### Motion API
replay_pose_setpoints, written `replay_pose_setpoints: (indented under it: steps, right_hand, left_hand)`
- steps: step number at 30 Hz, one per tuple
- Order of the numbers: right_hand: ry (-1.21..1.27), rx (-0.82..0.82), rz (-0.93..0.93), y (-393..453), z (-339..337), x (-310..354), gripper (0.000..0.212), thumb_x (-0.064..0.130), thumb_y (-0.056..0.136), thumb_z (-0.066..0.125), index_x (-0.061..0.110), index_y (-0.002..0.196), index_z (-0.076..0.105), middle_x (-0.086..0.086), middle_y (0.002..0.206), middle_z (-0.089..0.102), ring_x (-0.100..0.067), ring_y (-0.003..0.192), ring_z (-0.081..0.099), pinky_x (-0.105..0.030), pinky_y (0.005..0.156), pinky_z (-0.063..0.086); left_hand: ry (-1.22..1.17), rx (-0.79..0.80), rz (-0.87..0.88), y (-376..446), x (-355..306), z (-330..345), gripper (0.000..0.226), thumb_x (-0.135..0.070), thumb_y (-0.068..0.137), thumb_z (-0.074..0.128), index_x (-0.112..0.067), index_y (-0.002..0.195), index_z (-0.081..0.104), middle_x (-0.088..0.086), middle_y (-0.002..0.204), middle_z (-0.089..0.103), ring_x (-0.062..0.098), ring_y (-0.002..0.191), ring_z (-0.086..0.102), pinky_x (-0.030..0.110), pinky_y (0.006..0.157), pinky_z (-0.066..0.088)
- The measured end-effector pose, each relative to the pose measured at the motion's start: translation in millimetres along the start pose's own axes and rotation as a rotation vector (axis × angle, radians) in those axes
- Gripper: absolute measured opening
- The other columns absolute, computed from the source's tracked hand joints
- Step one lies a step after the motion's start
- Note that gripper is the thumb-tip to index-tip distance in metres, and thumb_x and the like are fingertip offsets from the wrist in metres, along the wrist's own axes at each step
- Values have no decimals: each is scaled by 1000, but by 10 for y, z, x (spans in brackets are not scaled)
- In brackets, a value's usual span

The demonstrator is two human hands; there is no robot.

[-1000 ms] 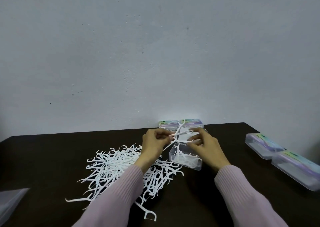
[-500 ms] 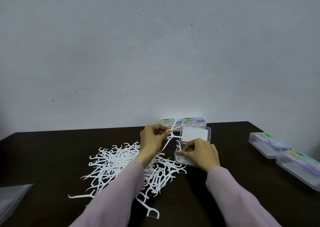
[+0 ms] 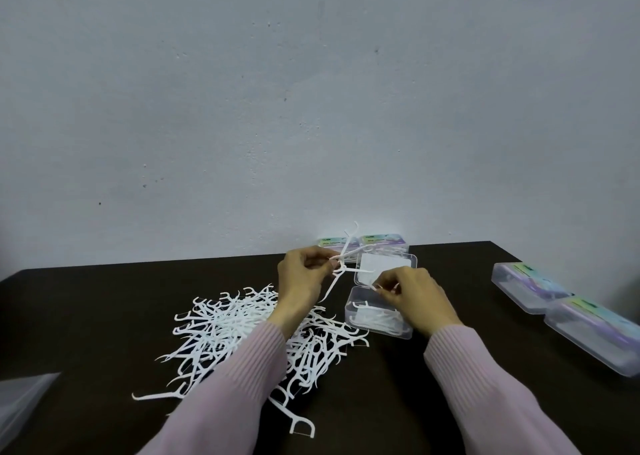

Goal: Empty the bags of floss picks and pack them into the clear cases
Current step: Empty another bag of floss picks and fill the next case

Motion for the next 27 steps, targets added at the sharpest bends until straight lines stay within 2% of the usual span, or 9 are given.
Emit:
replay_pose_setpoints:
  steps: [2,4,8,12,14,16,20,24,27]
  right_hand:
    - [-60,70,-20,-5,57,13,21,28,89,60,24,110,65,5,105,66,-10,93,60,-26,86,45]
    - [4,42,19,-5,40,-11,22,21,87,61,24,108,63,6,106,65,-9,94,60,-26,86,45]
    - [380,-163,173,14,-135,-186,30,13,78,64,21,102,47,1,90,61,-15,82,59,-32,79,49]
    - [644,-83,197,22,-83,-192,44,1,78,61,24,112,47,-2,90,62,-12,83,60,-25,77,51]
    - [561,-90,179,35,-72,-208,32,1,79,62,16,107,58,-2,86,64,-8,77,62,-11,66,48]
    - [472,-89,172,41,-70,-241,19,2,80,64,11,96,66,-2,84,65,-5,72,59,-7,55,43]
    - [424,-58,149,43,-66,-267,10,6,81,67,11,89,70,0,83,66,-4,74,58,-9,59,43]
    - [338,3,95,43,-42,-210,10,9,79,71,15,86,72,2,80,67,0,72,59,-5,57,44]
    - [245,-19,95,28,-68,-220,11,15,80,70,25,80,70,7,82,68,-2,77,62,-17,72,52]
  left_hand:
    - [16,11,18,-14,-25,26,11,-6,80,71,-15,87,73,1,82,72,9,77,67,13,68,53]
    - [46,27,44,-32,-46,54,12,-6,81,71,-17,85,73,1,81,72,9,78,67,15,71,54]
    - [98,36,80,-49,-61,129,10,-8,82,70,-15,88,73,-2,80,71,5,76,65,9,68,51]
    - [109,62,41,-59,-36,323,9,-6,82,70,-12,88,73,-4,76,69,3,72,64,5,60,46]
    - [121,84,25,-64,-13,419,10,-5,81,71,-10,89,73,-4,75,67,2,69,62,4,59,45]
    - [138,107,23,-70,2,473,13,-3,79,71,-9,91,73,-3,77,67,-3,68,59,2,59,44]
    - [117,153,1,-53,36,439,18,0,77,72,-9,93,73,-1,80,69,-3,70,62,3,61,46]
    - [103,247,-8,-26,46,400,26,9,78,65,-8,96,72,4,85,72,6,77,68,10,69,52]
    - [105,329,22,-15,22,399,29,11,80,58,-8,98,71,6,91,72,11,85,69,16,78,53]
Point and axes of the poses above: each hand's wrist, its own y-axis towards the middle knuckle, its own z-axis out of the palm, x = y × z, the point moved 7 cm from there along y, towards the middle knuckle
